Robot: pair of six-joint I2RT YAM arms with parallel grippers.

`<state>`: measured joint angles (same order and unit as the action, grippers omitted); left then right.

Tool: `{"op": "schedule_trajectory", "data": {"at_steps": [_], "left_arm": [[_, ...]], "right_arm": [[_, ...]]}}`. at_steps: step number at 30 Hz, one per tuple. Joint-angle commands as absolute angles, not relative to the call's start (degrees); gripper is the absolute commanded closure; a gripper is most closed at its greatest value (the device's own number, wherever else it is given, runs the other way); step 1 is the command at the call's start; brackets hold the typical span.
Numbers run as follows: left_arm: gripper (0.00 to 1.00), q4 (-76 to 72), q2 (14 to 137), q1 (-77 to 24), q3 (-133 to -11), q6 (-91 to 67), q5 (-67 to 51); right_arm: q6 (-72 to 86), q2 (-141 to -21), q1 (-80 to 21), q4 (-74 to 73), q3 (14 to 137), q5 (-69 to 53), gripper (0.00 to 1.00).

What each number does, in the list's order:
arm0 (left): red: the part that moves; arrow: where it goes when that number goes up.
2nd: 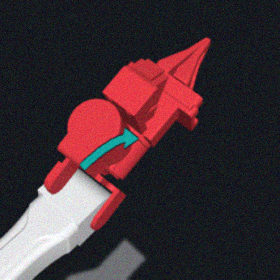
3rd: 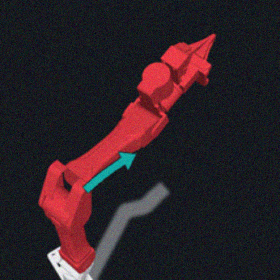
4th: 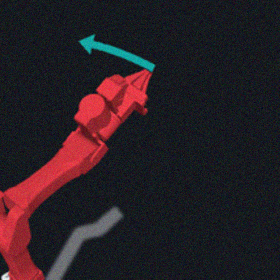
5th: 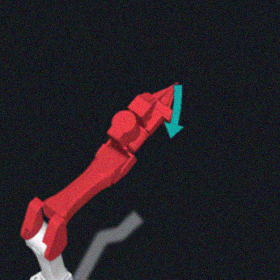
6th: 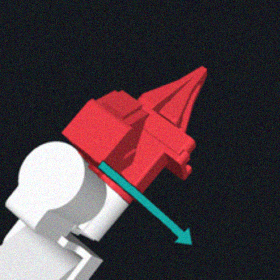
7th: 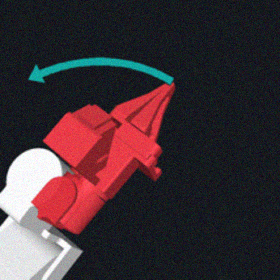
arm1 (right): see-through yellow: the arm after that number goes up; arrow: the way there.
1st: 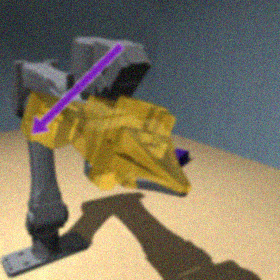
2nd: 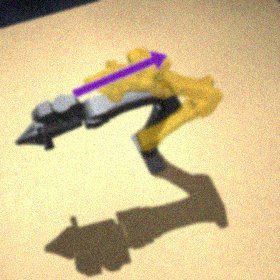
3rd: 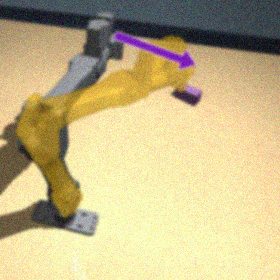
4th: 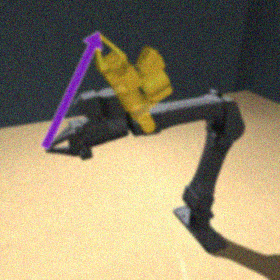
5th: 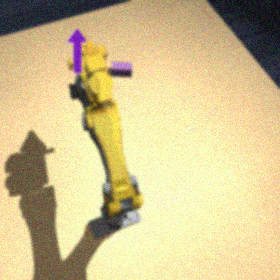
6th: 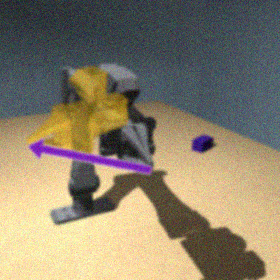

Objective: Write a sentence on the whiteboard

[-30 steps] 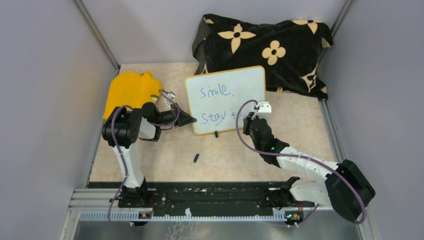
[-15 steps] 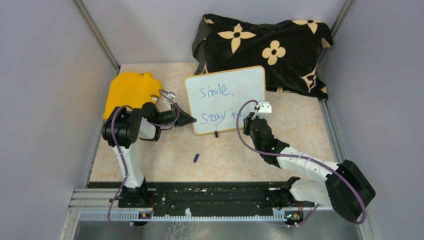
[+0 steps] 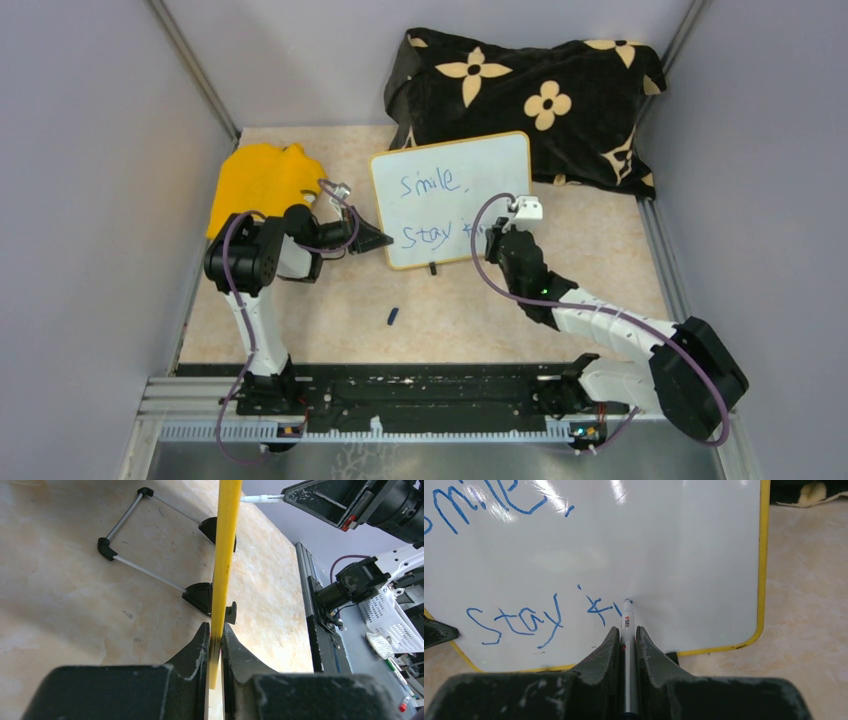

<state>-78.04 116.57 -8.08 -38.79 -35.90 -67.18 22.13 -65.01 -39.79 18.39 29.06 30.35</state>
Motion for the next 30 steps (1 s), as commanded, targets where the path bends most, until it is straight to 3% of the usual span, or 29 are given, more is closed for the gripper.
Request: {"op": "schedule_trajectory", "data": {"at_steps": [1,30], "left_arm": [[1.0,-74.45,117.42,-8.79,-39.23,-35.26,-66.47],[1.0,-74.37,117.42,-8.79,-39.26,-35.24,-66.47]], "right_arm": [[21.49,-65.22,-38.08,20.67,31.99,31.45,1.0],[23.78,-62.73,-37.03,18.91,28.35,31.08,1.0]]}}
